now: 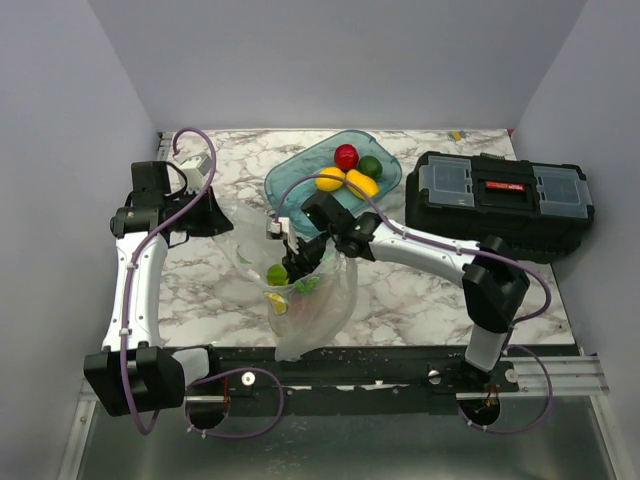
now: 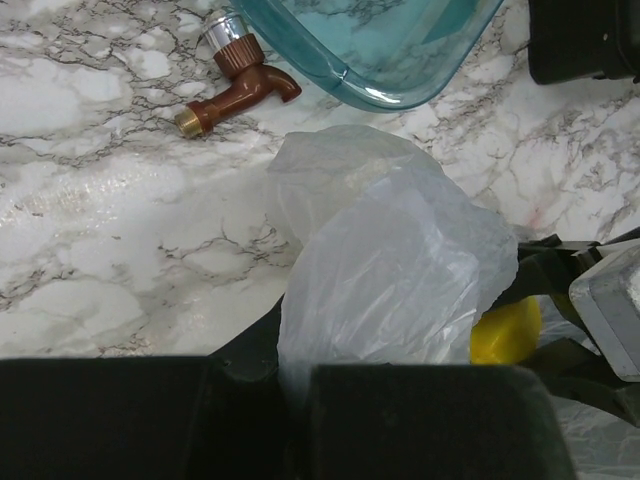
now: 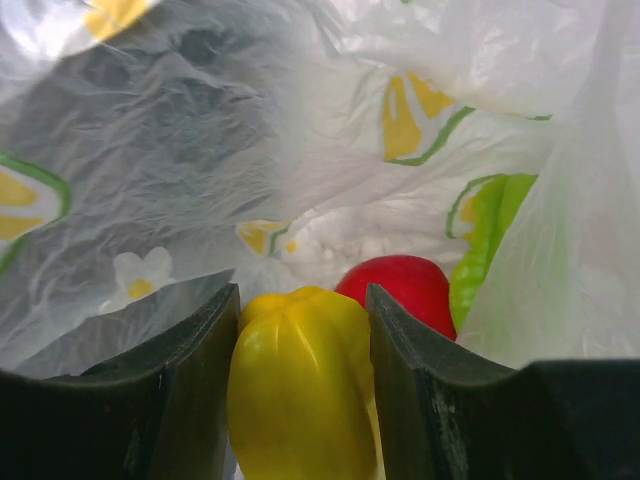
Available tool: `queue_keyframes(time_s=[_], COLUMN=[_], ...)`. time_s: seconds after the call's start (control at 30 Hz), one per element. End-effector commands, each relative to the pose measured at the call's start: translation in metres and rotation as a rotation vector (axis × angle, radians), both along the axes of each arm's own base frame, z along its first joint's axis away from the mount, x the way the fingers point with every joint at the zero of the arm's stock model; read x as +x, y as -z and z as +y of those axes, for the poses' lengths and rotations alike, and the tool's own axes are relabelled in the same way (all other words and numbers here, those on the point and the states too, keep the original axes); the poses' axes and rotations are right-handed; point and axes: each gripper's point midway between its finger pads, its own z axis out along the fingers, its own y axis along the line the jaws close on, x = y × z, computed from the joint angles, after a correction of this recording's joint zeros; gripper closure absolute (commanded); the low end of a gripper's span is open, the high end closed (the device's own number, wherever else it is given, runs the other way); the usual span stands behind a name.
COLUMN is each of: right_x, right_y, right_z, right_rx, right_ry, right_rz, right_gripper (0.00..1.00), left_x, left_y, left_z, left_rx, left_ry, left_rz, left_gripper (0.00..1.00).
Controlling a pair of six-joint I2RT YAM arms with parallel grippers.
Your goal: Place the fake fruits into the plastic bag and tie a complex knot
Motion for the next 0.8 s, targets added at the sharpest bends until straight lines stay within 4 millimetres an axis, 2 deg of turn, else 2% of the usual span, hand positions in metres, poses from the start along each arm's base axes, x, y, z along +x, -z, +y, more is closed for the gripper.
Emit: queue_keyframes(time_s=[0.0,0.03,0.13,0.23,0.4,0.57,0.7,0.77], right_x=[0.008,0.007,0.009,0.012,0.021,0.044,0.084,0.108], right_y=[0.027,0.029,0.027,0.005,-0.066,-0.144,-0.187,-0.208], right_z=[-0.004,-0.004,-0.004,-0.001,0.006,0.002,-0.02,-0.043], right_rx=[-0.048,-0.049,-0.052,-0.026,0.067,0.185,0.231,0.261], right_ry=[-0.021,-0.026,-0.03,-0.018,0.037,0.148,0.322,0.409], right_rz=[-0.093,-0.099,-0.114,-0.135,-0.191,-0.303,-0.353,-0.321], right_gripper=[0.49,0.45,0.19,0.07,0.02,0.0,0.0,0.0], left_x=[-0.002,-0.002,-0.001,-0.002,-0.005,-0.009,-0.01,-0.01], left_y=[-0.001,-0.001,-0.002,-0.002,0.003,0.01,0.012,0.011], left_z=[-0.001,-0.001,0.0,0.0,0.002,0.003,0.002,0.002], left_rx=[-0.014,-0.013,-0.011,-0.004,0.003,0.0,-0.001,-0.001], left_ry=[0.002,0.002,0.004,0.005,0.002,-0.002,-0.001,-0.001], left_rz=[-0.009,-0.009,-0.011,-0.012,0.003,0.021,0.024,0.021], left_gripper=[1.0,1.0,1.0,1.0,1.0,1.0,1.0,1.0])
